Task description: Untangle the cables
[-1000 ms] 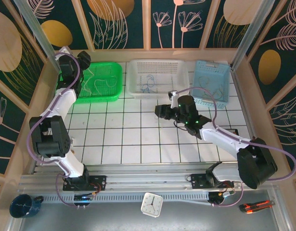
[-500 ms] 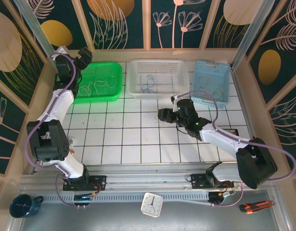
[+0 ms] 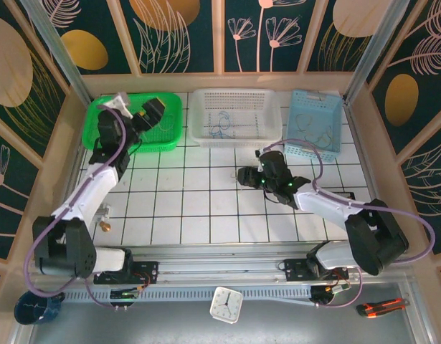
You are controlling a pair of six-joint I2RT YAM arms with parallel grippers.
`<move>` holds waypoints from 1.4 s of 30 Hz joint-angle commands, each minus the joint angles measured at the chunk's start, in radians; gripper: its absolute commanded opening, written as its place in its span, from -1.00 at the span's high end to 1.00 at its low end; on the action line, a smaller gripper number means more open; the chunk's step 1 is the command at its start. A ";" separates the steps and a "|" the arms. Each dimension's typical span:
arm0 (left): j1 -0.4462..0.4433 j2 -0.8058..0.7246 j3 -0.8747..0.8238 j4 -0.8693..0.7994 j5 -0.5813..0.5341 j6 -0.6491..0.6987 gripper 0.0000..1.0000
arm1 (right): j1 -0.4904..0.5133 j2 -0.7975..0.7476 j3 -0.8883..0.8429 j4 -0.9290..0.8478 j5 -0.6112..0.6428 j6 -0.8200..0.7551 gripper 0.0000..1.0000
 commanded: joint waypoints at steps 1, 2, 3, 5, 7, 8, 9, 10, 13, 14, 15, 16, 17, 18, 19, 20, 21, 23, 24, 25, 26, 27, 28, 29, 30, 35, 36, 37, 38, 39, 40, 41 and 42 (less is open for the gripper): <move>-0.038 -0.076 -0.105 0.083 0.035 -0.062 -0.98 | 0.010 0.020 0.012 -0.034 0.044 -0.018 -0.27; -0.055 -0.092 -0.132 0.090 0.029 -0.069 -0.98 | 0.010 0.025 0.014 -0.034 0.044 -0.017 -0.27; -0.076 -0.108 -0.157 0.094 0.023 -0.074 -0.98 | 0.010 0.032 0.016 -0.034 0.043 -0.018 -0.28; -0.118 -0.129 -0.197 0.096 0.008 -0.079 -0.98 | 0.011 0.051 0.022 -0.034 0.041 -0.017 -0.27; -0.156 -0.141 -0.232 0.103 -0.005 -0.088 -0.97 | 0.016 0.069 0.026 -0.026 0.034 -0.016 -0.27; -0.174 -0.146 -0.251 0.110 -0.009 -0.093 -0.98 | 0.021 0.078 0.028 -0.020 0.029 -0.015 -0.27; -0.185 -0.148 -0.268 0.121 -0.011 -0.101 -0.97 | 0.025 0.091 0.030 -0.016 0.022 -0.015 -0.28; -0.192 -0.149 -0.283 0.131 -0.012 -0.109 -0.98 | 0.030 0.100 0.032 -0.011 0.018 -0.012 -0.27; -0.203 -0.145 -0.316 0.158 -0.011 -0.126 -0.98 | 0.048 0.135 0.036 0.005 0.010 -0.005 -0.27; -0.204 -0.142 -0.319 0.161 -0.009 -0.129 -0.98 | 0.054 0.146 0.036 0.010 0.009 -0.003 -0.27; -0.204 -0.139 -0.320 0.163 -0.008 -0.129 -0.98 | 0.060 0.157 0.037 0.017 0.007 0.001 -0.26; -0.205 -0.137 -0.319 0.164 -0.005 -0.130 -0.98 | 0.062 0.166 0.039 0.025 0.004 0.003 -0.25; -0.204 -0.134 -0.316 0.165 -0.003 -0.130 -0.98 | 0.065 0.177 0.038 0.034 0.000 0.005 -0.24; -0.204 -0.131 -0.312 0.164 -0.002 -0.130 -0.98 | 0.066 0.191 0.041 0.041 -0.003 0.008 -0.23; -0.205 -0.128 -0.309 0.165 0.000 -0.130 -0.98 | 0.065 0.202 0.043 0.046 -0.005 0.008 -0.21; -0.204 -0.125 -0.305 0.164 0.001 -0.130 -0.98 | 0.066 0.214 0.048 0.051 -0.006 0.008 -0.18; -0.204 -0.122 -0.302 0.165 0.002 -0.131 -0.98 | 0.066 0.226 0.053 0.056 -0.008 0.006 -0.13; -0.204 -0.119 -0.304 0.169 0.003 -0.131 -0.98 | 0.065 0.241 0.066 0.055 -0.007 -0.001 0.03; -0.205 -0.117 -0.304 0.171 0.003 -0.132 -0.98 | 0.065 0.248 0.076 0.050 -0.008 -0.009 0.20; -0.205 -0.117 -0.307 0.173 0.005 -0.133 -0.98 | 0.065 0.250 0.083 0.047 -0.008 -0.016 0.36; -0.204 -0.117 -0.310 0.175 0.005 -0.136 -0.98 | 0.065 0.250 0.091 0.042 -0.013 -0.027 0.55; -0.204 -0.117 -0.315 0.179 0.003 -0.137 -0.98 | 0.064 0.247 0.099 0.034 -0.021 -0.040 0.73; -0.205 -0.119 -0.319 0.182 0.003 -0.139 -0.98 | 0.063 0.244 0.108 0.023 -0.027 -0.051 0.88; -0.204 -0.119 -0.325 0.188 0.005 -0.143 -0.98 | 0.060 0.236 0.120 0.006 -0.033 -0.063 1.00; -0.204 -0.120 -0.331 0.194 0.006 -0.148 -0.98 | 0.060 0.220 0.131 -0.009 -0.040 -0.075 1.00; -0.205 -0.119 -0.358 0.226 0.020 -0.169 -0.98 | 0.039 0.092 0.157 -0.039 -0.123 -0.090 1.00; -0.204 -0.116 -0.363 0.242 0.028 -0.180 -0.98 | 0.028 0.064 0.159 -0.037 -0.151 -0.083 1.00; -0.204 -0.112 -0.368 0.257 0.037 -0.191 -0.98 | 0.022 0.042 0.161 -0.035 -0.177 -0.077 1.00; -0.204 -0.106 -0.374 0.277 0.049 -0.206 -0.98 | 0.010 0.017 0.162 -0.030 -0.205 -0.069 1.00; -0.204 -0.100 -0.378 0.299 0.061 -0.224 -0.98 | 0.002 -0.006 0.164 -0.027 -0.231 -0.061 1.00; -0.204 -0.096 -0.382 0.320 0.071 -0.240 -0.98 | -0.008 -0.022 0.167 -0.022 -0.251 -0.053 1.00; -0.204 -0.089 -0.386 0.345 0.082 -0.261 -0.98 | -0.019 -0.041 0.170 -0.015 -0.283 -0.044 1.00; -0.205 -0.083 -0.391 0.371 0.091 -0.284 -0.98 | -0.029 -0.058 0.172 -0.003 -0.319 -0.035 1.00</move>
